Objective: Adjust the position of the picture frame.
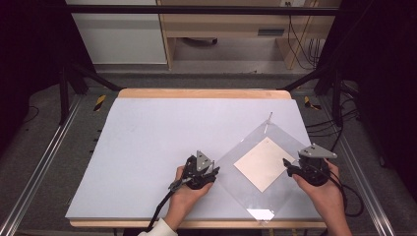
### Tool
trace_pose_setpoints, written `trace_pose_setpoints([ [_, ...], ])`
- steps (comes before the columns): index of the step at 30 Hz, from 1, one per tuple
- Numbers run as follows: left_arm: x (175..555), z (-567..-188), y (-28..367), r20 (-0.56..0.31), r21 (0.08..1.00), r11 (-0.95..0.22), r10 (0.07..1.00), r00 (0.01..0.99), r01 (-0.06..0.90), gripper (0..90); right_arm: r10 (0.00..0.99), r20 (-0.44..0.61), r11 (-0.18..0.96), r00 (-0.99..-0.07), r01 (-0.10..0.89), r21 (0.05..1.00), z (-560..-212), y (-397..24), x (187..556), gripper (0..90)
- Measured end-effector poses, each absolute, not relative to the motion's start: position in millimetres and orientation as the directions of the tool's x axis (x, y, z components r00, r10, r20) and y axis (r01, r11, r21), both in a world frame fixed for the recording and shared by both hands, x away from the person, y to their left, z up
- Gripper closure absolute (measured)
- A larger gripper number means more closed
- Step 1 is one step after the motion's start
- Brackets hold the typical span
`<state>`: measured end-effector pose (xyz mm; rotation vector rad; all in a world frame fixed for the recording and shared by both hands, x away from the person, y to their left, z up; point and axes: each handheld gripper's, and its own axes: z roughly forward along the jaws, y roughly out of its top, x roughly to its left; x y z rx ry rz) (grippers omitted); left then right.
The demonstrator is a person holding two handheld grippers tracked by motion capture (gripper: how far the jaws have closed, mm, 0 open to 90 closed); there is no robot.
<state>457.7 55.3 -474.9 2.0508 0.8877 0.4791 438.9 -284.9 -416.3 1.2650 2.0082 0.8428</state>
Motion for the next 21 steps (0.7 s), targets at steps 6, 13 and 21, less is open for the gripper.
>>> trace_pose_setpoints([
  [6, 458.4, -477.2, 54.5, 0.018, 0.815, -0.407, 0.729, 0.685, 0.412, 70.3, 0.913, -0.170, 0.357, -0.370, 0.526, 0.772, -412.0, -281.8, 448.0, 40.5],
  [13, 458.2, -480.9, 54.0, 0.019, 0.814, -0.409, 0.728, 0.685, 0.412, 75.7, 0.911, -0.170, 0.361, -0.376, 0.529, 0.768, -410.0, -280.2, 454.4, 40.6],
  [21, 460.5, -482.7, 55.9, 0.018, 0.810, -0.412, 0.729, 0.685, 0.417, 82.1, 0.908, -0.168, 0.368, -0.383, 0.541, 0.756, -410.1, -277.5, 466.5, 40.6],
])
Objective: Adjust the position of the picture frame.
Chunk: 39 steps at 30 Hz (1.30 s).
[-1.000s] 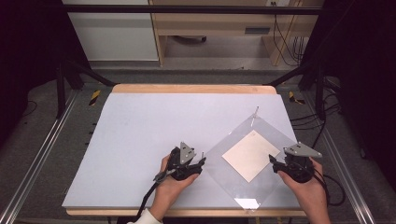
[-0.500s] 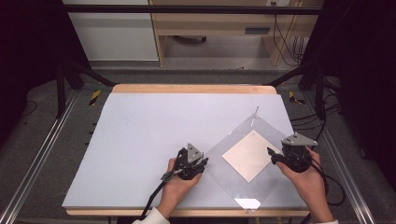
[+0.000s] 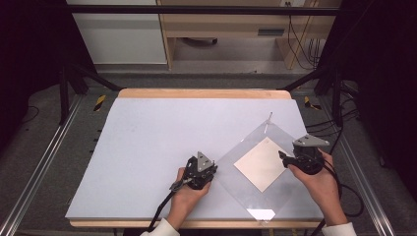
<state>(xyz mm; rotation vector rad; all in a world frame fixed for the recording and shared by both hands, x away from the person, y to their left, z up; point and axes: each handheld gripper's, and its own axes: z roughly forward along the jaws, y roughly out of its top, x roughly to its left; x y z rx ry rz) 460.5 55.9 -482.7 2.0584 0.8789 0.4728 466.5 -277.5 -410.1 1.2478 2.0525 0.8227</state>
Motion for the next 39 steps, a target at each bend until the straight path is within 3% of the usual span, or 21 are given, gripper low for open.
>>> trace_pose_setpoints([
  [13, 461.1, -483.5, 57.1, 0.021, 0.810, -0.416, 0.725, 0.689, 0.413, 84.3, 0.906, -0.156, 0.368, -0.395, 0.546, 0.753, -410.0, -271.1, 484.2, 39.1],
  [19, 461.2, -483.6, 57.0, 0.025, 0.810, -0.419, 0.723, 0.690, 0.410, 84.5, 0.915, -0.141, 0.344, -0.379, 0.548, 0.763, -413.5, -272.2, 514.1, 50.3],
  [21, 461.2, -483.4, 57.0, 0.024, 0.809, -0.419, 0.724, 0.690, 0.412, 84.5, 0.918, -0.121, 0.326, -0.377, 0.547, 0.771, -416.9, -272.6, 527.8, 58.1],
  [27, 461.3, -483.3, 57.0, 0.026, 0.808, -0.422, 0.723, 0.691, 0.411, 84.5, 0.933, -0.103, 0.291, -0.345, 0.556, 0.779, -434.0, -275.7, 566.4, 66.0],
  [39, 461.6, -483.1, 56.9, 0.020, 0.808, -0.419, 0.723, 0.690, 0.416, 84.6, 0.963, -0.085, 0.222, -0.255, 0.575, 0.787, -457.9, -268.4, 611.0, 70.1],
])
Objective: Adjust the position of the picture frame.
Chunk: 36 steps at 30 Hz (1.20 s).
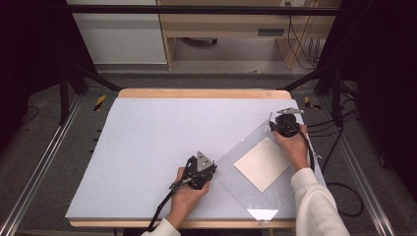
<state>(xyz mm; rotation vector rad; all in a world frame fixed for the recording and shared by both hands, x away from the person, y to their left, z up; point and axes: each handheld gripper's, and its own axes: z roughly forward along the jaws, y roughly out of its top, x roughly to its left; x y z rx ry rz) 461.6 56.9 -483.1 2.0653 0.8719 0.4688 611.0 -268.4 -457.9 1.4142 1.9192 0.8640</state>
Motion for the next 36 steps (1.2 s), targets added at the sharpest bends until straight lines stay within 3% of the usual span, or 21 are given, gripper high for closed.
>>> trace_pose_setpoints([
  [7, 461.3, -483.3, 57.0, 0.021, 0.808, -0.418, 0.725, 0.688, 0.416, 84.5, 0.964, -0.081, 0.218, -0.253, 0.580, 0.785, -465.6, -266.2, 622.0, 72.6],
  [11, 461.2, -483.5, 57.1, 0.020, 0.809, -0.416, 0.726, 0.688, 0.416, 84.5, 0.965, -0.061, 0.214, -0.253, 0.635, 0.742, -465.0, -265.6, 625.2, 73.4],
  [16, 461.2, -483.5, 56.8, 0.019, 0.808, -0.415, 0.727, 0.686, 0.418, 84.5, 0.962, -0.104, 0.246, -0.254, 0.632, 0.735, -456.9, -259.5, 631.0, 72.7],
  [23, 461.1, -483.8, 57.3, 0.016, 0.810, -0.411, 0.729, 0.684, 0.418, 84.5, 0.977, -0.098, 0.197, -0.188, 0.637, 0.745, -459.8, -252.1, 640.8, 72.9],
  [36, 460.5, -484.0, 56.7, 0.016, 0.812, -0.406, 0.733, 0.680, 0.418, 84.5, 0.976, -0.123, 0.212, -0.182, 0.634, 0.743, -468.0, -248.2, 650.7, 81.9],
])
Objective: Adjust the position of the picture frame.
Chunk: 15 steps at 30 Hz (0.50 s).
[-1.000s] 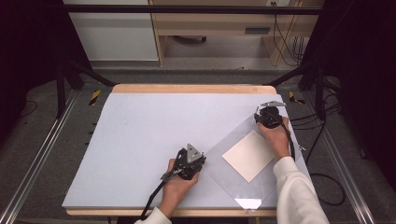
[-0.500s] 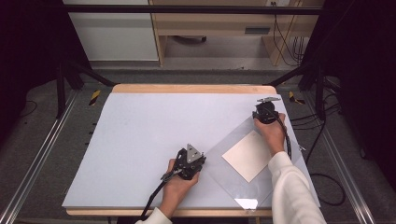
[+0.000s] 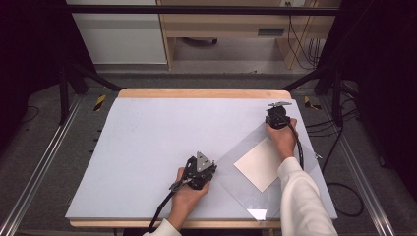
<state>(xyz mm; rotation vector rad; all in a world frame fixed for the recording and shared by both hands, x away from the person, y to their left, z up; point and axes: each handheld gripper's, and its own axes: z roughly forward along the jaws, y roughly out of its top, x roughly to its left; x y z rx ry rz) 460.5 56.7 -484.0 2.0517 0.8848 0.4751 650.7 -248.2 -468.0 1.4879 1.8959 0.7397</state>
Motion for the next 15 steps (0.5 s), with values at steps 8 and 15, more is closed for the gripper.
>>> trace_pose_setpoints([
  [8, 460.8, -483.0, 56.6, 0.006, 0.809, -0.401, 0.738, 0.675, 0.430, 84.0, 0.974, -0.098, 0.207, -0.202, 0.636, 0.743, -468.0, -251.4, 652.2, 83.3],
  [15, 460.3, -482.1, 56.7, 0.004, 0.806, -0.402, 0.738, 0.675, 0.435, 84.7, 0.973, -0.046, 0.183, -0.224, 0.643, 0.744, -467.0, -256.7, 651.5, 85.6],
])
